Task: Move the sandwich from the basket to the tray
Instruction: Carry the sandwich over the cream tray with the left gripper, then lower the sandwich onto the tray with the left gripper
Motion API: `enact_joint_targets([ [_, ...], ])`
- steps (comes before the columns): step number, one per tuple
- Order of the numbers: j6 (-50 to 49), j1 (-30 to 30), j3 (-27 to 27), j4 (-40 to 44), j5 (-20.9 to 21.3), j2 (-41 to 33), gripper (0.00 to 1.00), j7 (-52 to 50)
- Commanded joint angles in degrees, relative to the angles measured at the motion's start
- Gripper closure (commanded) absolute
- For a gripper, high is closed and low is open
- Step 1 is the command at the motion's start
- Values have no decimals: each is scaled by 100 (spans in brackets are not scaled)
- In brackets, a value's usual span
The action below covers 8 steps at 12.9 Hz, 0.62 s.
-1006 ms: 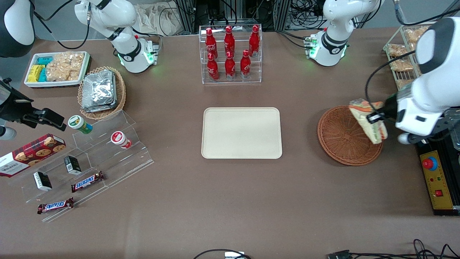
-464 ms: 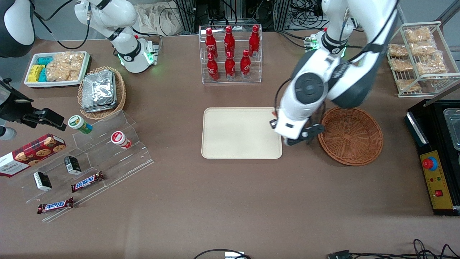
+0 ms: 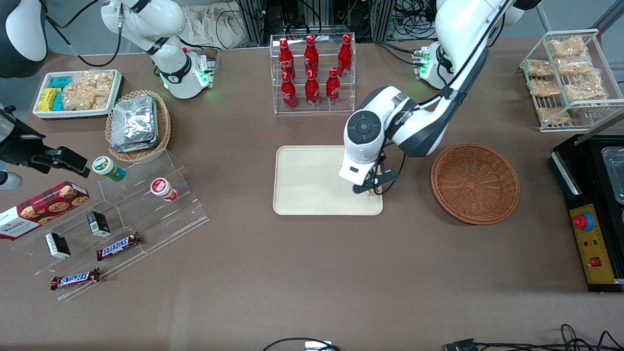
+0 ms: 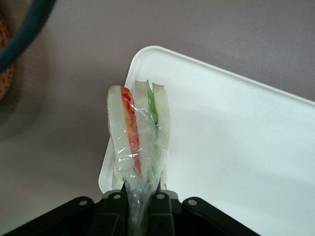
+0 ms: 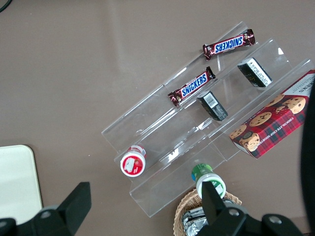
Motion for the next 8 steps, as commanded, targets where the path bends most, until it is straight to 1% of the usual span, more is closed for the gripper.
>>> enact_joint_targets([
  [1, 683, -28, 59, -833, 274, -359, 100, -194],
  [4, 1194, -19, 59, -1265, 651, -377, 100, -230],
  [7, 1353, -2, 50, -1398, 1056, -394, 100, -107],
  [8, 1380, 7, 41, -1407, 1109, -394, 100, -28],
])
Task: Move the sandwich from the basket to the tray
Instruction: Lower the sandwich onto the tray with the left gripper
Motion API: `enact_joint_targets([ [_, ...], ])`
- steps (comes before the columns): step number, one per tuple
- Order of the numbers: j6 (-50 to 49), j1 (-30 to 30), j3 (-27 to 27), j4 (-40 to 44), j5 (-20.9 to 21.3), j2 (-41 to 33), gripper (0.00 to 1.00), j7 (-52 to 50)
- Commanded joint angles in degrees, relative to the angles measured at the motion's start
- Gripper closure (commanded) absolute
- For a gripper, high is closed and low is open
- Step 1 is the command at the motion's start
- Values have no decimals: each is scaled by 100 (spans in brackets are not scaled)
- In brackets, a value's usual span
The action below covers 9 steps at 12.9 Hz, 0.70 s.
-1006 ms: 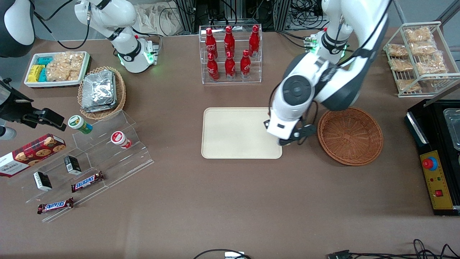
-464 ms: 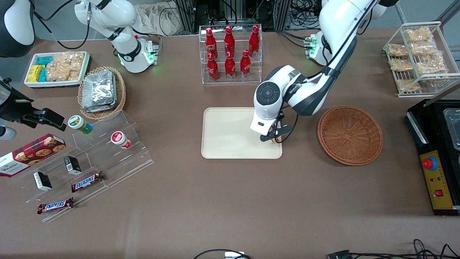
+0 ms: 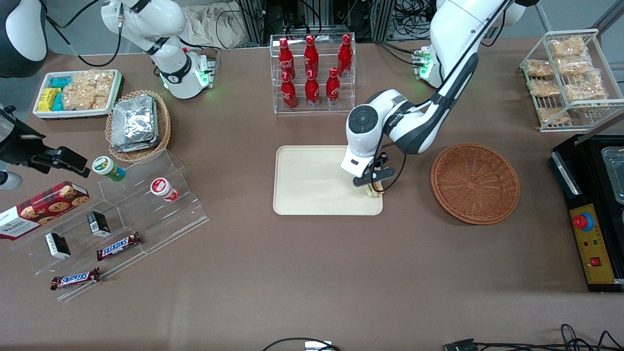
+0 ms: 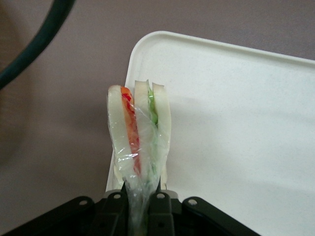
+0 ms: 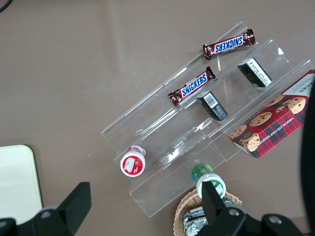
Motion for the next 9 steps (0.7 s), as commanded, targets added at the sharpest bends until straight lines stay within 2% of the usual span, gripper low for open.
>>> enact_joint_targets([
  [1, 168, 4, 18, -256, 188, -320, 100, 348],
  [6, 888, 180, 18, -694, 171, -444, 100, 1342],
  [9, 1064, 224, 10, -704, 92, -400, 100, 1414],
])
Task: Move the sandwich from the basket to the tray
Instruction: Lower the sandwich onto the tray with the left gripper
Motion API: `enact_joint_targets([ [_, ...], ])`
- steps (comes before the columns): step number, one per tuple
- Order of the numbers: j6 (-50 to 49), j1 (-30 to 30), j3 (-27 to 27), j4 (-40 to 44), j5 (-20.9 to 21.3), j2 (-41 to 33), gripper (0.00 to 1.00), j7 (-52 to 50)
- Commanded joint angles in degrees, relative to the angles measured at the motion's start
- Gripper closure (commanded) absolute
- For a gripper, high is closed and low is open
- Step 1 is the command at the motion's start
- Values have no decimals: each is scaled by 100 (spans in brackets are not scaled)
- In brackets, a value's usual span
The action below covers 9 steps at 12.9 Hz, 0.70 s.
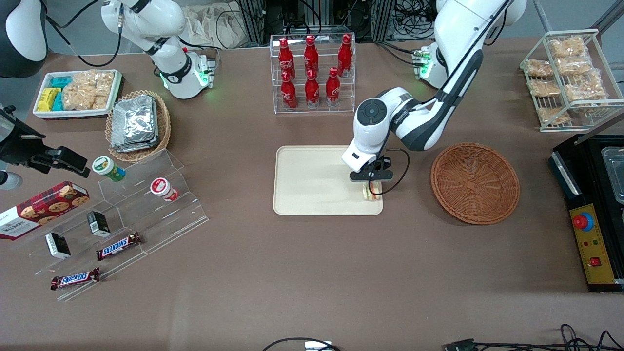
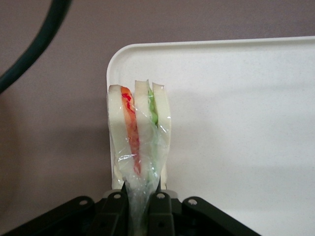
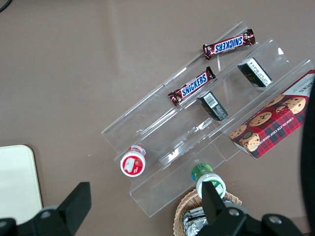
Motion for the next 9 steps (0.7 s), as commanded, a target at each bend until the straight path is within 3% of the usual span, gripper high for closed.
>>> enact_joint_targets([
  [1, 224, 79, -20, -177, -23, -179, 100, 87],
  [7, 488, 106, -12, -229, -523, -117, 100, 61],
  [8, 506, 106, -12, -238, -550, -65, 96, 78],
  [9, 506, 106, -3, -229, -550, -47, 66, 87],
])
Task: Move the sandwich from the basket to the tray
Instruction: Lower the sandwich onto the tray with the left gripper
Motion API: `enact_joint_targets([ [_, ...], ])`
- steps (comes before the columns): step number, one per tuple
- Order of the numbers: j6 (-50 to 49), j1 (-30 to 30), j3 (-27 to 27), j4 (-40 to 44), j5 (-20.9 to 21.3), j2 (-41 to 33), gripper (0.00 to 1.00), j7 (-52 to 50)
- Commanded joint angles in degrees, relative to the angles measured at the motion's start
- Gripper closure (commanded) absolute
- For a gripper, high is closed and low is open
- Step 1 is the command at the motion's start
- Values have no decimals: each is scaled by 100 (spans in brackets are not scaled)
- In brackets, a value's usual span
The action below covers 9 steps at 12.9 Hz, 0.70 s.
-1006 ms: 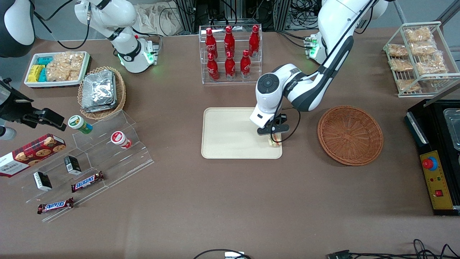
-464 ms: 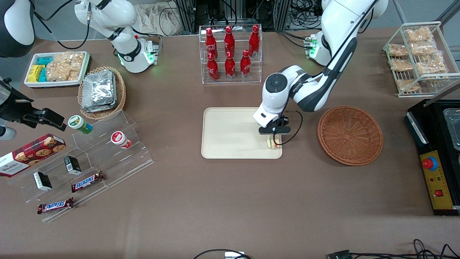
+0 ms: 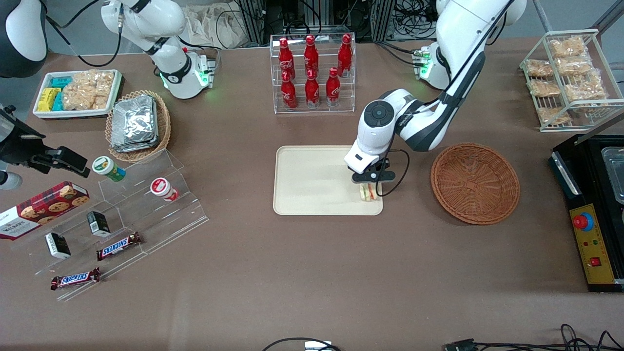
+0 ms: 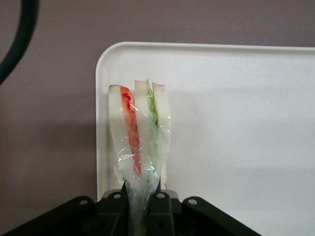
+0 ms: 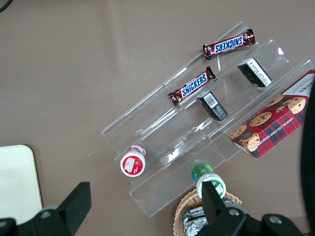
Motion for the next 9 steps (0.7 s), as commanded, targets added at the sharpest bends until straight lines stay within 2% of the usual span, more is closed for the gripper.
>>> enact_joint_targets([
  [1, 158, 60, -13, -136, -115, -48, 19, 83],
  [2, 158, 60, -13, -136, -115, -57, 0, 74],
  [9, -122, 68, -13, -40, -124, -223, 0, 83],
])
